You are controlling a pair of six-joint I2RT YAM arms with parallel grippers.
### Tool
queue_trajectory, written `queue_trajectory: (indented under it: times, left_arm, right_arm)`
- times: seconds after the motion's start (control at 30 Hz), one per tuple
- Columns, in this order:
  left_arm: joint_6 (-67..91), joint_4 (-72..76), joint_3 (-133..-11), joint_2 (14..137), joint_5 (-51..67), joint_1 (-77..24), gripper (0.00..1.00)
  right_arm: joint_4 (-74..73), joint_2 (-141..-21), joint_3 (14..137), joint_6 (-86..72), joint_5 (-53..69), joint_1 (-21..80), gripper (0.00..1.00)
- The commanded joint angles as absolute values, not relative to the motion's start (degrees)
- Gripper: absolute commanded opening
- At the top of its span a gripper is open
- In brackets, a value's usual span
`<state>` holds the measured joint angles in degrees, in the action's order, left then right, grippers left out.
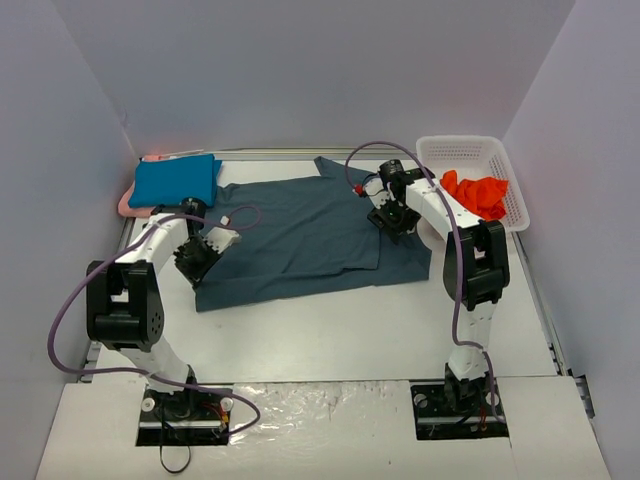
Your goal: Fold and stack the t-shirts
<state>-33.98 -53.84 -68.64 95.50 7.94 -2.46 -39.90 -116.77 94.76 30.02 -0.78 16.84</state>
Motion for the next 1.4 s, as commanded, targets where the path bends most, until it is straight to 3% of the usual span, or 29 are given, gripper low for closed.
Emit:
queue_trajectory:
  times: [0.0,0.43,0.9,1.03,1.37]
  left_arm:
    - [-33.0,-54.4,-68.6,95.3,7.8,-1.6,0.03]
    - [-32.2,-52.9,-68.6,101.7,4.0,-1.0,0.03]
    - [-30.9,-52.1,-68.5,99.4,1.7,-0.9,0.26]
    - [-31.6,-52.4,-68.6,98.1,3.1,-0.8,0.28]
    - [-32.0,-52.0,-68.0,94.8,2.9,-0.5,0.32]
  right_arm:
    - [-40.6,-115.3,93.9,29.4,-0.6,16.6,0.51]
    - [-40.0,-112.4,90.8,29.4,2.2,16.8,0.52]
    - [-40.8,-103.8,83.5,30.0,8.1,24.4,0.47]
    - [-40.8,-105.9,82.7,29.8,7.6,26.7,0.4]
    - [-40.5,-112.4,83.0,30.0,8.2,27.2,0.39]
